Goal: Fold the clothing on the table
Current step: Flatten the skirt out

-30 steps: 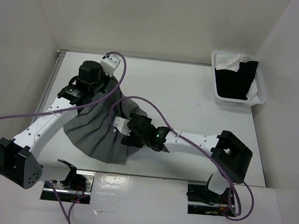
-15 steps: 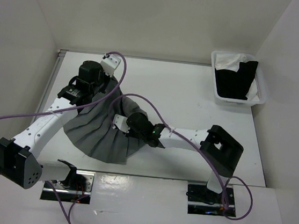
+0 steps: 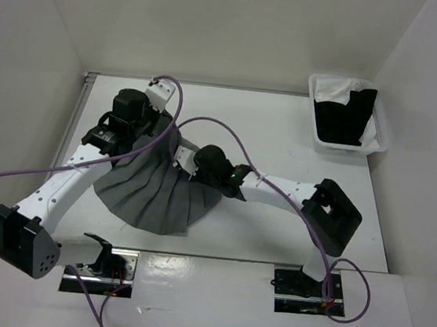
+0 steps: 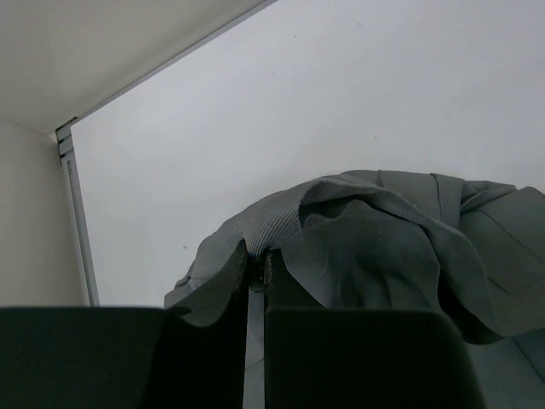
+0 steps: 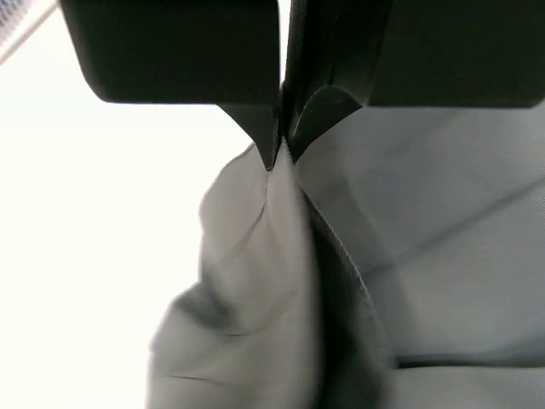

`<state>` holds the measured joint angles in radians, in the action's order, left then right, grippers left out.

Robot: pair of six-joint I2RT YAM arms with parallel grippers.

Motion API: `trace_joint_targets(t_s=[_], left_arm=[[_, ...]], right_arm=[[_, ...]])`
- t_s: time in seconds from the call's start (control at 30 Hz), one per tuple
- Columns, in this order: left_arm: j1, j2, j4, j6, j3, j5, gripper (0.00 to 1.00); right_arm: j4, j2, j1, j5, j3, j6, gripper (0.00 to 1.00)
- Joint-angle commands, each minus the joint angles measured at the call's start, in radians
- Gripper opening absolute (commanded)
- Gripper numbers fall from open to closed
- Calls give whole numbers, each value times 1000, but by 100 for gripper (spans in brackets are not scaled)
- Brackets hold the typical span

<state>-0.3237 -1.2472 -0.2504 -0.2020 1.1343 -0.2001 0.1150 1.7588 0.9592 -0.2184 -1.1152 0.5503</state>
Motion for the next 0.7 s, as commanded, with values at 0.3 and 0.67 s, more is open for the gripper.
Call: trace_joint_targets(t_s=[0.3,0.67], left_arm=[[5,283,-18,-11,5,114,7],[49,531,-215,-149,82,319,4]], right_arm=[[170,-404,-116,50,-150,-59,0],[294,-677,-189,213,-219,-73,0]])
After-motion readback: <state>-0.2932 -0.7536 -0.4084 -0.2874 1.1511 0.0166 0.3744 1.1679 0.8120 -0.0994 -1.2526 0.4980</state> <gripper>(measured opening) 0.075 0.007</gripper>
